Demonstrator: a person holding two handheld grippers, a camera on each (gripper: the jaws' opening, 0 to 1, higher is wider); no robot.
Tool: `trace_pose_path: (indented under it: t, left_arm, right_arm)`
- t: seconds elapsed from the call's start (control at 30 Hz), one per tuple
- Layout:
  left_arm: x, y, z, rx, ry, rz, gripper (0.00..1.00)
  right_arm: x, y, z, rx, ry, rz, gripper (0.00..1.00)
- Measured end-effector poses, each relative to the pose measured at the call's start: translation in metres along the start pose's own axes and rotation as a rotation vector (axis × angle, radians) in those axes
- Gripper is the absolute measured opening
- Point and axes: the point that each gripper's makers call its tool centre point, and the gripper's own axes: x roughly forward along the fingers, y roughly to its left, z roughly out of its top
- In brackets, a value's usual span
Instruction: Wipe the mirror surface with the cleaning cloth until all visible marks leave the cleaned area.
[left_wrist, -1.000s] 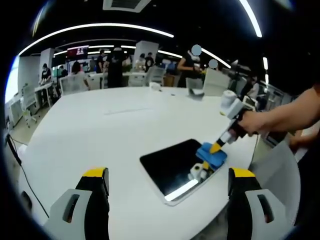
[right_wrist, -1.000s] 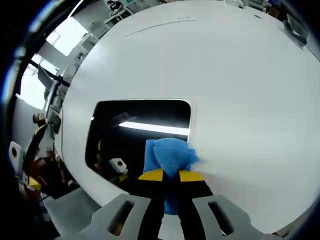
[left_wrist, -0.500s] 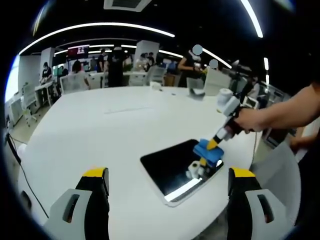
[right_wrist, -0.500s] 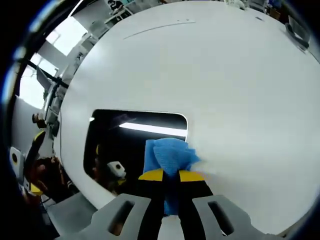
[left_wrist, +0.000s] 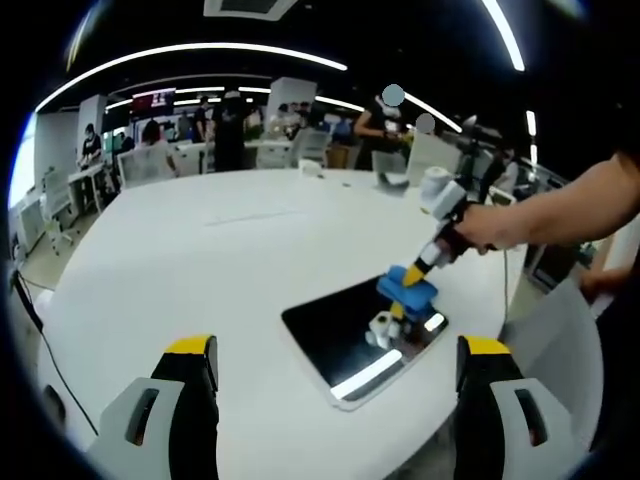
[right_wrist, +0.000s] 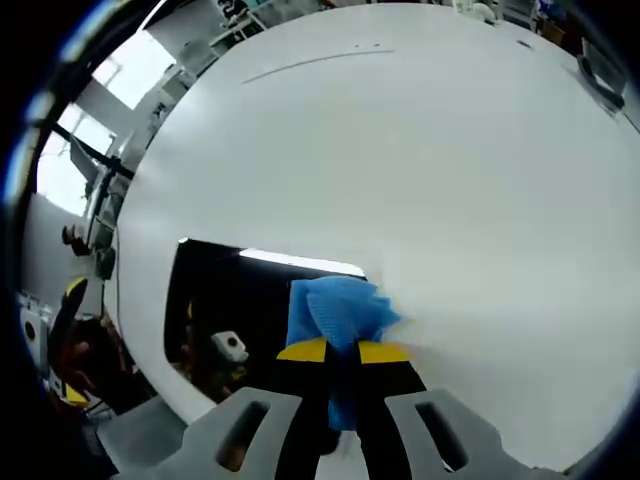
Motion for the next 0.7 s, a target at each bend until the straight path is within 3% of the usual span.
trace_pose_path:
  t: [0.7]
  left_arm:
    - [-0.006,0.001,-0.006,-0.007,0.006,0.02,1.0]
  right_arm:
    - [0.005,-0.003,0.022,-0.017,-0.001,-0.006,0.04]
